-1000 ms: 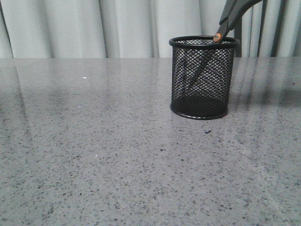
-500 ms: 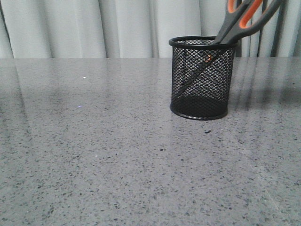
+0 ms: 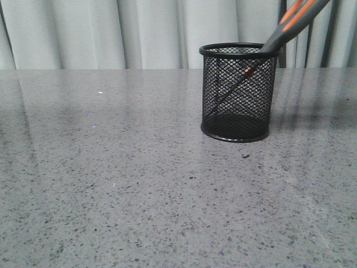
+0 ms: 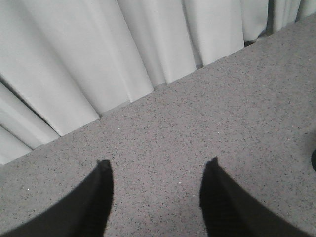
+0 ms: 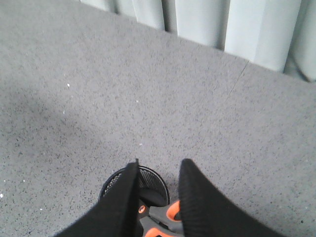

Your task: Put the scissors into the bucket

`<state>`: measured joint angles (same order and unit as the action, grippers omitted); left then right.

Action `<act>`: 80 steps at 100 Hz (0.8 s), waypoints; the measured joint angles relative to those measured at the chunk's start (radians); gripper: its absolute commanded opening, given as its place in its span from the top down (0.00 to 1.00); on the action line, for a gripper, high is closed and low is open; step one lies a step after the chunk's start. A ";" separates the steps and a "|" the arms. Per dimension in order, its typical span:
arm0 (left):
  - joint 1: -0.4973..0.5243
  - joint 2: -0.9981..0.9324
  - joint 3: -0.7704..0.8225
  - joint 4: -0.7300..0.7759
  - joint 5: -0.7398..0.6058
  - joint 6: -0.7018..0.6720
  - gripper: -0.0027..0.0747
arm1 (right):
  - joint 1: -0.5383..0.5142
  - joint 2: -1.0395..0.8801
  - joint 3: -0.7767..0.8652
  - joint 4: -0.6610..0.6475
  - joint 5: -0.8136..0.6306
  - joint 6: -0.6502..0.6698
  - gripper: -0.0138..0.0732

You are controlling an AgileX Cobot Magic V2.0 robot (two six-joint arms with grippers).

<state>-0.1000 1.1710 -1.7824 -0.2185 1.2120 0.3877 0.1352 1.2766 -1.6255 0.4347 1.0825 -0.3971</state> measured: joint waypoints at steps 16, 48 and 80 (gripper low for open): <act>0.000 0.000 0.020 -0.017 -0.008 0.000 0.99 | 0.000 -0.057 0.050 0.017 -0.077 0.000 0.90; 0.000 -0.178 0.367 -0.046 -0.338 0.008 0.99 | 0.000 -0.343 0.549 0.038 -0.575 -0.012 0.90; 0.000 -0.578 1.035 -0.048 -0.853 0.008 0.99 | 0.000 -0.726 1.091 0.052 -0.956 -0.019 0.90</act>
<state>-0.1000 0.5928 -0.7472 -0.2666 0.3594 0.3954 0.1352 0.5508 -0.5341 0.4871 0.1266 -0.4161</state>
